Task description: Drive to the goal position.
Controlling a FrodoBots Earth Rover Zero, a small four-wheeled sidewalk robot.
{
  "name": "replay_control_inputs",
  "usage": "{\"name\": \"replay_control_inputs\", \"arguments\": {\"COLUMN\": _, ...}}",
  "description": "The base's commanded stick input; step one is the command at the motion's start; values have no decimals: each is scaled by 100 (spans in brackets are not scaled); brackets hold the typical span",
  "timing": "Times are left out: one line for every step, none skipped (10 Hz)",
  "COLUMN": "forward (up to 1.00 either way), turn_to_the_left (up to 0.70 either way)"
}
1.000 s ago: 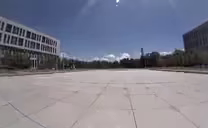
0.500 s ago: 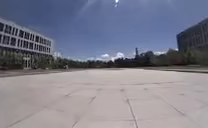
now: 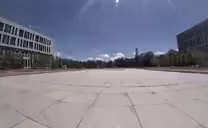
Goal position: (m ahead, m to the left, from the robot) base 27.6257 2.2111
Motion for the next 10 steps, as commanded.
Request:
{"name": "replay_control_inputs", "arguments": {"forward": 70, "turn_to_the_left": 0}}
{"name": "replay_control_inputs", "arguments": {"forward": 70, "turn_to_the_left": 0}}
{"name": "replay_control_inputs", "arguments": {"forward": 70, "turn_to_the_left": 0}}
{"name": "replay_control_inputs", "arguments": {"forward": 70, "turn_to_the_left": 0}}
{"name": "replay_control_inputs", "arguments": {"forward": 70, "turn_to_the_left": 0}}
{"name": "replay_control_inputs", "arguments": {"forward": 70, "turn_to_the_left": 0}}
{"name": "replay_control_inputs", "arguments": {"forward": 70, "turn_to_the_left": 0}}
{"name": "replay_control_inputs", "arguments": {"forward": 70, "turn_to_the_left": 0}}
{"name": "replay_control_inputs", "arguments": {"forward": 70, "turn_to_the_left": 0}}
{"name": "replay_control_inputs", "arguments": {"forward": 70, "turn_to_the_left": 0}}
